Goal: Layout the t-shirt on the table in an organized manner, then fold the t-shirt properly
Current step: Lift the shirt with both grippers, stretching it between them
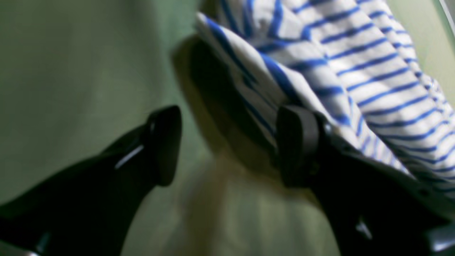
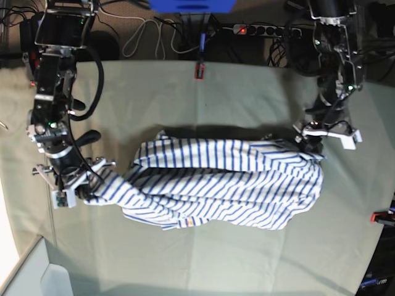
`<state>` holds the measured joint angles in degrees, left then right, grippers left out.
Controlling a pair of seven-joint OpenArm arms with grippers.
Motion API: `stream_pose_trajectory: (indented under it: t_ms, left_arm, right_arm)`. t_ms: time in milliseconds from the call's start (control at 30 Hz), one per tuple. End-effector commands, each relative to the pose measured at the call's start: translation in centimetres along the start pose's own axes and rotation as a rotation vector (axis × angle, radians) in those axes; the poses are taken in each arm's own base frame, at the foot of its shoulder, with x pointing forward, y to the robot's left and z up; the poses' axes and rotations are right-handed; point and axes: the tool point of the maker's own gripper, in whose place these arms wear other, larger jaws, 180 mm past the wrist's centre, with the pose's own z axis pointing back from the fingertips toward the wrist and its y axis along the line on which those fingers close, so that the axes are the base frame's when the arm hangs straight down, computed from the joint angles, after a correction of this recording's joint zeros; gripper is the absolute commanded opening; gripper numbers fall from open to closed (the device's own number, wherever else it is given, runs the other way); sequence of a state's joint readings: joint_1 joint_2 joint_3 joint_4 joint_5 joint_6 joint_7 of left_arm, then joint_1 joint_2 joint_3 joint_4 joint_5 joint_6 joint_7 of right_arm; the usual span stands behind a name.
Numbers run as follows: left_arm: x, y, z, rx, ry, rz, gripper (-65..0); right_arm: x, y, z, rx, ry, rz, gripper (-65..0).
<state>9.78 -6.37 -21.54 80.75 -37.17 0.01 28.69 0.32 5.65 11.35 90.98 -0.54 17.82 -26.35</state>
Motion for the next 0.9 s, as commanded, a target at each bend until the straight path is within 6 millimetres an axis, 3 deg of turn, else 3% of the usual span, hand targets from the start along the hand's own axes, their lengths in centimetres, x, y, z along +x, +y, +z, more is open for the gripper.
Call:
stream_pose_trajectory:
  t_ms: [0,100,333,400,567,667,767,867]
  left_arm:
    - [1.7,-1.0,0.2,-0.027,-0.055,-0.002,-24.2]
    - [2.3,-1.5,0.4,-0.038,-0.071,-0.006,-24.2]
    - [4.3,-3.2,-0.5,-0.068,-0.11,0.003,-24.2]
    - [5.2,-3.8,-0.7,-0.08,-0.127,0.005,-24.2]
    - [5.1,-4.2,-2.1,-0.081,-0.108,0.023,-24.5]
    - [4.1,-3.5,-3.1,-0.061,-0.071,0.041,-25.6]
    - [3.3,-2.6,-3.4,-0.04,-0.05,0.053,-37.3]
    - [4.3,-2.4,-2.6,-0.041,-0.081,0.048,-63.5]
  right_arm:
    - [1.5,-0.7,0.5,-0.01,-0.051,0.02,-65.0]
    - [1.2,-0.5,1.1,-0.007,-0.05,0.032,-64.2]
    - [-0.7,-0.2,1.8,-0.001,-0.01,0.033,-39.0]
    - [-0.7,-0.2,1.9,0.0,-0.012,0.034,-34.7]
    - [-1.4,0.0,2.1,0.003,0.003,0.034,-31.4]
    - [-1.5,-0.1,2.1,0.001,0.005,0.033,-31.4]
    - [-1.5,-0.2,2.2,-0.002,0.005,0.032,-31.4]
    - [-1.5,-0.2,2.1,-0.002,0.003,0.032,-31.4]
